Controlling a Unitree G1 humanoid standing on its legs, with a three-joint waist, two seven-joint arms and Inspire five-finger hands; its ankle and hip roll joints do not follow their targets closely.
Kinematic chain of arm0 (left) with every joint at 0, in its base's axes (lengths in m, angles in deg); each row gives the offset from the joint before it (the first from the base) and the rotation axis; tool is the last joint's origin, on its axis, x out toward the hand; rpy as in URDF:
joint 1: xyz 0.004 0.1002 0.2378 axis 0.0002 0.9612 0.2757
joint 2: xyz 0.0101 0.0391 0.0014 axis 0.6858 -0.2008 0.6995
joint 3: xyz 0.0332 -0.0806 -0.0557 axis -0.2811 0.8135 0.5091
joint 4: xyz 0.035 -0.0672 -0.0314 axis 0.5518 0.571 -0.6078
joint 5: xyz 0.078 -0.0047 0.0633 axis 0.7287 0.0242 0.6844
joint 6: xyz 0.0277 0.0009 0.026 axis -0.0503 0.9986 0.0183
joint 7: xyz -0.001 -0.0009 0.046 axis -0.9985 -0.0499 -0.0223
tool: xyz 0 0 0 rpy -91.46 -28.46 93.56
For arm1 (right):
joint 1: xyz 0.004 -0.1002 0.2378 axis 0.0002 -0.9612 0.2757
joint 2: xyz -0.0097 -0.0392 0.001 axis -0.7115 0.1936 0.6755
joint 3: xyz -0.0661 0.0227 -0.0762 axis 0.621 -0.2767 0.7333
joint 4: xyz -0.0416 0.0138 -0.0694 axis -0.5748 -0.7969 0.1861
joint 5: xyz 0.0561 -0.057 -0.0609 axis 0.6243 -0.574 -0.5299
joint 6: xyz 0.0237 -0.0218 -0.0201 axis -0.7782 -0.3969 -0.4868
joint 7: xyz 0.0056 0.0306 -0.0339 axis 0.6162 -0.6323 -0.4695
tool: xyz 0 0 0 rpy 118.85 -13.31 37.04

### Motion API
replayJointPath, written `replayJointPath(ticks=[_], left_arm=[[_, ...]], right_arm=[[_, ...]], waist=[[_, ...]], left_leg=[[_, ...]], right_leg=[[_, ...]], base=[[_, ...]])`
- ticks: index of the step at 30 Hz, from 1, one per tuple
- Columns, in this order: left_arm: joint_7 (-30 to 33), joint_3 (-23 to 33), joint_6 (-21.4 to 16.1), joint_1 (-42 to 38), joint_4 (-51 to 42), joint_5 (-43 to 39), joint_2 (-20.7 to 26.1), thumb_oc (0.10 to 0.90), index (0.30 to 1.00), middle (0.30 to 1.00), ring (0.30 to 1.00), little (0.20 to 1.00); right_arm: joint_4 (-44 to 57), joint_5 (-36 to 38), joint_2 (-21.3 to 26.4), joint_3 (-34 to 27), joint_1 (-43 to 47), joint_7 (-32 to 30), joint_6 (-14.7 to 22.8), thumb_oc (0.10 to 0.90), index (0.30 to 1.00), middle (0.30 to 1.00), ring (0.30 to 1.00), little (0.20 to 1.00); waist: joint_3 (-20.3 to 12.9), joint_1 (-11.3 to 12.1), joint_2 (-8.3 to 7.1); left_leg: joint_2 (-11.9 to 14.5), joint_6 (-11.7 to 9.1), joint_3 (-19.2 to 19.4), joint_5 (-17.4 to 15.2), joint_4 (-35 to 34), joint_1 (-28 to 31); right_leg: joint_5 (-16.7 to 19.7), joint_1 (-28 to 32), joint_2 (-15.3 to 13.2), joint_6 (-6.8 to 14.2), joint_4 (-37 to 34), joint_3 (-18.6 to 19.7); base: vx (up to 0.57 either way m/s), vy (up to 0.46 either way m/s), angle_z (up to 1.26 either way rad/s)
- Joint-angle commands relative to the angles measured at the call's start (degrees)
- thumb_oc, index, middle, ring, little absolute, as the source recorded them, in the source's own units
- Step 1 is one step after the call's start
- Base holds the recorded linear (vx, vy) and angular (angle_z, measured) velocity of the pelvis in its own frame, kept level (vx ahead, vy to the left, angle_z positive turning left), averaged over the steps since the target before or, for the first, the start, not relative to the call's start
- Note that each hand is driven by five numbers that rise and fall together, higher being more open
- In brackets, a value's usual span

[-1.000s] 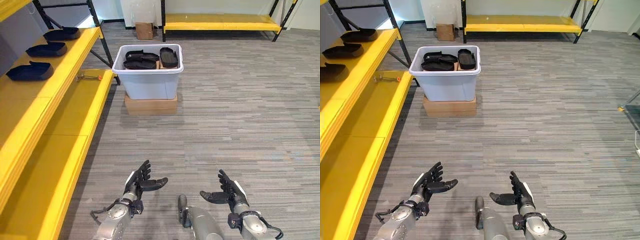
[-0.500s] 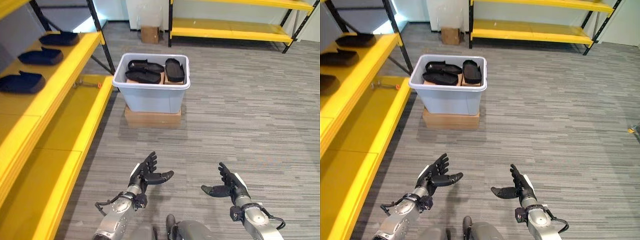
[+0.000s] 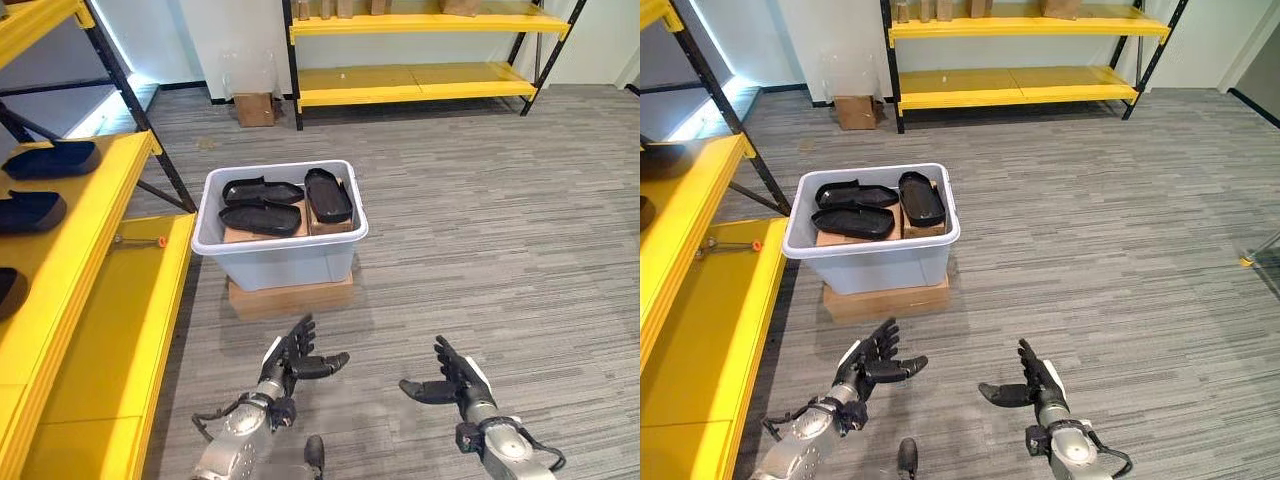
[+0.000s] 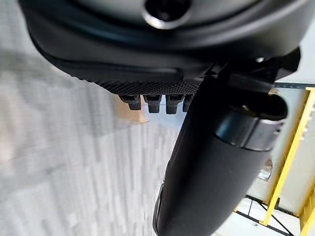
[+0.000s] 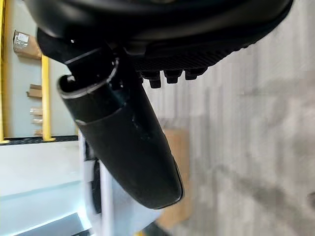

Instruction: Move parts from the plastic box to the shelf.

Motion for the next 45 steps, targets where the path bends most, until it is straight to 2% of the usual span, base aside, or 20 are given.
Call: replayJointPath(ticks=[1,4,6,10,14,17,18,19,21,23,24,25,26,28,29,30,34,38,39,45], left_arm=[[-0.30,1.22,-4.72,0.07,-7.32,0.18,1.69,0.900,1.000,1.000,1.000,1.000],[-0.64,1.58,-4.64,0.95,-7.40,0.11,1.88,0.900,1.000,1.000,1.000,1.000],[-0.88,1.96,-4.77,1.41,-7.22,-0.16,2.06,0.900,1.000,1.000,1.000,1.000],[-1.51,2.90,-5.02,2.15,-6.86,-0.31,1.80,0.900,1.000,1.000,1.000,1.000],[-2.04,3.46,-5.36,2.70,-6.86,0.06,1.26,0.900,1.000,1.000,1.000,1.000],[-2.45,2.98,-5.47,2.50,-6.51,-0.04,0.25,0.900,1.000,1.000,1.000,1.000],[-2.36,2.87,-5.49,2.55,-6.72,-0.16,0.02,0.900,1.000,1.000,1.000,1.000],[-2.15,2.92,-5.56,2.58,-6.93,-0.40,-0.33,0.900,1.000,1.000,1.000,1.000],[-1.85,2.34,-5.48,1.27,-6.88,-0.68,-0.47,0.900,1.000,1.000,1.000,1.000],[-1.40,2.55,-5.45,1.08,-7.16,-0.65,-0.49,0.900,1.000,1.000,1.000,1.000],[-1.12,2.46,-5.28,1.07,-7.06,-0.91,-0.60,0.900,1.000,1.000,1.000,1.000],[-0.93,2.40,-5.08,1.07,-6.78,-1.10,-0.63,0.900,1.000,1.000,1.000,1.000],[-0.75,2.37,-4.89,0.96,-6.36,-1.23,-0.61,0.900,1.000,1.000,1.000,1.000],[-0.37,2.31,-4.98,1.30,-6.11,-1.08,-0.47,0.900,1.000,1.000,1.000,1.000],[-0.37,2.31,-4.98,1.30,-6.11,-1.08,-0.47,0.900,1.000,1.000,1.000,1.000],[-0.30,2.50,-4.74,1.64,-6.17,-0.83,-0.29,0.900,1.000,1.000,1.000,1.000],[-1.21,2.54,-4.80,2.03,-6.24,-0.69,-0.29,0.900,1.000,1.000,1.000,1.000],[-1.76,1.85,-4.77,1.03,-5.94,-0.81,-0.01,0.900,1.000,1.000,1.000,1.000],[-1.87,1.63,-4.67,0.73,-5.90,-0.89,0.44,0.900,1.000,1.000,1.000,1.000],[-1.87,1.47,-4.57,-0.25,-5.90,-0.82,1.20,0.900,1.000,1.000,1.000,1.000]], right_arm=[[4.28,-0.75,0.33,-0.52,3.25,0.23,4.89,0.900,1.000,1.000,1.000,1.000],[4.20,-0.64,0.25,-0.55,2.74,0.53,4.55,0.900,1.000,1.000,1.000,1.000],[4.20,-0.18,0.46,-0.60,2.48,0.48,4.67,0.900,1.000,1.000,1.000,1.000],[4.00,0.27,0.75,-1.07,1.99,0.36,4.77,0.900,1.000,1.000,1.000,1.000],[3.89,0.04,1.02,-1.07,1.59,1.02,4.54,0.900,1.000,1.000,1.000,1.000],[3.03,1.45,1.41,-0.51,1.62,1.42,4.72,0.900,1.000,1.000,1.000,1.000],[3.16,1.60,1.56,-0.34,1.56,1.52,4.72,0.900,1.000,1.000,1.000,1.000],[3.13,1.67,1.98,-0.31,1.65,1.46,4.91,0.900,1.000,1.000,1.000,1.000],[3.33,2.97,2.70,-0.41,2.21,0.83,5.44,0.900,1.000,1.000,1.000,1.000],[3.75,2.99,3.20,-0.50,2.34,0.45,5.47,0.900,1.000,1.000,1.000,1.000],[3.51,2.89,3.22,-0.33,2.53,-0.04,5.55,0.900,1.000,1.000,1.000,1.000],[3.31,3.05,3.16,-0.20,2.66,-0.66,5.48,0.900,1.000,1.000,1.000,1.000],[3.32,3.14,2.95,-0.16,2.95,-1.10,5.55,0.900,1.000,1.000,1.000,1.000],[2.53,3.12,2.52,0.01,3.29,-1.77,5.50,0.900,1.000,1.000,1.000,1.000],[2.53,3.12,2.52,0.01,3.29,-1.77,5.50,0.900,1.000,1.000,1.000,1.000],[2.28,3.04,2.44,-0.01,3.30,-1.70,5.47,0.900,1.000,1.000,1.000,1.000],[2.44,2.05,2.32,-0.92,2.11,-0.42,4.85,0.900,1.000,1.000,1.000,1.000],[2.66,1.81,1.77,-2.08,1.37,-0.31,4.44,0.900,1.000,1.000,1.000,1.000],[3.07,2.05,1.38,-2.49,1.06,-0.03,4.30,0.900,1.000,1.000,1.000,1.000],[3.02,1.76,0.55,-2.34,1.10,0.45,4.03,0.900,1.000,1.000,1.000,1.000]], waist=[[1.48,0.63,1.62],[2.64,-1.28,3.20],[3.07,-2.35,2.88],[3.27,-4.28,2.03],[2.93,-4.54,2.15],[1.50,-4.76,1.74],[1.06,-4.83,1.97],[0.94,-4.61,2.18],[2.23,-3.78,0.48],[3.19,-2.65,-0.60],[3.42,-2.09,-1.17],[3.72,-1.65,-1.51],[3.39,-1.73,-1.98],[2.89,-0.56,-1.41],[2.89,-0.56,-1.41],[2.19,-0.29,-0.47],[0.68,-0.42,0.79],[0.44,-0.86,0.51],[0.17,-0.98,0.36],[-0.51,-0.93,-0.59]], left_leg=[[7.00,-3.70,-1.38,-7.67,5.58,0.32],[6.15,-3.25,-2.21,-8.56,4.86,4.73],[5.01,-3.50,-2.55,-9.95,5.13,7.10],[4.19,-5.24,-4.77,-12.00,5.38,11.73],[5.35,-6.76,-5.71,-12.09,5.20,15.09],[7.18,-8.80,-6.81,-9.97,7.69,15.82],[7.91,-9.78,-7.23,-7.46,9.63,15.25],[8.69,-11.06,-6.98,-3.71,16.34,12.78],[7.55,-12.77,-7.19,2.60,29.73,5.82],[7.40,-11.75,-6.47,1.12,32.17,1.85],[8.53,-11.07,-5.40,0.45,30.26,-0.61],[11.31,-10.61,-3.80,-0.16,27.52,-1.52],[15.70,-10.47,-2.41,0.92,21.85,-2.17],[20.33,-11.05,-2.60,3.11,6.34,1.37],[20.33,-11.05,-2.60,3.11,6.34,1.37],[23.83,-12.54,-3.05,6.84,-3.35,3.02],[22.95,-13.06,-2.78,3.44,-4.21,5.26],[20.65,-12.81,-1.34,0.01,-1.71,4.93],[19.25,-12.26,-0.61,-1.93,-0.93,5.03],[16.24,-11.19,0.85,-4.94,1.29,4.89]], right_leg=[[25.71,-3.00,-1.05,1.64,-6.39,-1.25],[20.44,-11.72,0.82,0.27,-4.97,-4.09],[18.27,-13.96,0.05,-0.18,-11.73,-6.06],[17.93,-14.23,-0.99,0.51,-32.06,-5.91],[20.08,-12.91,-0.81,1.27,-38.26,-7.06],[20.50,-9.66,0.77,-0.67,-37.35,-5.33],[19.40,-8.78,1.83,-1.57,-37.23,-5.37],[17.87,-7.57,2.49,-2.70,-36.54,-5.66],[16.68,-5.36,2.10,-4.66,-35.95,-5.61],[15.44,-3.71,2.34,-5.45,-35.89,-5.38],[15.26,-2.94,2.01,-5.32,-35.88,-5.40],[14.62,-1.86,2.01,-5.28,-36.04,-5.34],[13.97,-1.54,1.73,-5.11,-36.18,-5.37],[12.47,-0.88,2.42,-4.05,-35.85,-4.45],[12.47,-0.88,2.42,-4.05,-35.85,-4.45],[10.88,0.37,2.60,-3.34,-35.55,-4.08],[10.05,1.44,0.32,-1.64,-34.38,-4.05],[11.30,2.80,-2.55,-0.21,-35.32,-3.76],[12.37,3.18,-4.30,0.67,-36.01,-3.50],[15.36,3.67,-7.45,2.50,-37.75,-3.22]], base=[[0.31,0.236,0.06],[0.34,0.158,0.00],[0.38,0.010,0.24],[0.41,-0.104,0.46],[0.36,-0.146,0.33],[0.33,-0.195,0.48],[0.26,-0.197,0.18],[0.21,-0.206,-0.04],[0.13,-0.199,0.02],[0.13,-0.153,-0.01],[0.18,-0.088,-0.14],[0.20,-0.019,-0.06],[0.24,0.065,-0.01],[0.21,0.115,-0.09],[0.22,0.192,-0.46],[0.27,0.292,-0.86],[0.17,0.226,-0.35],[0.10,0.241,-0.01],[0.08,0.241,0.19],[0.07,0.190,0.00]])
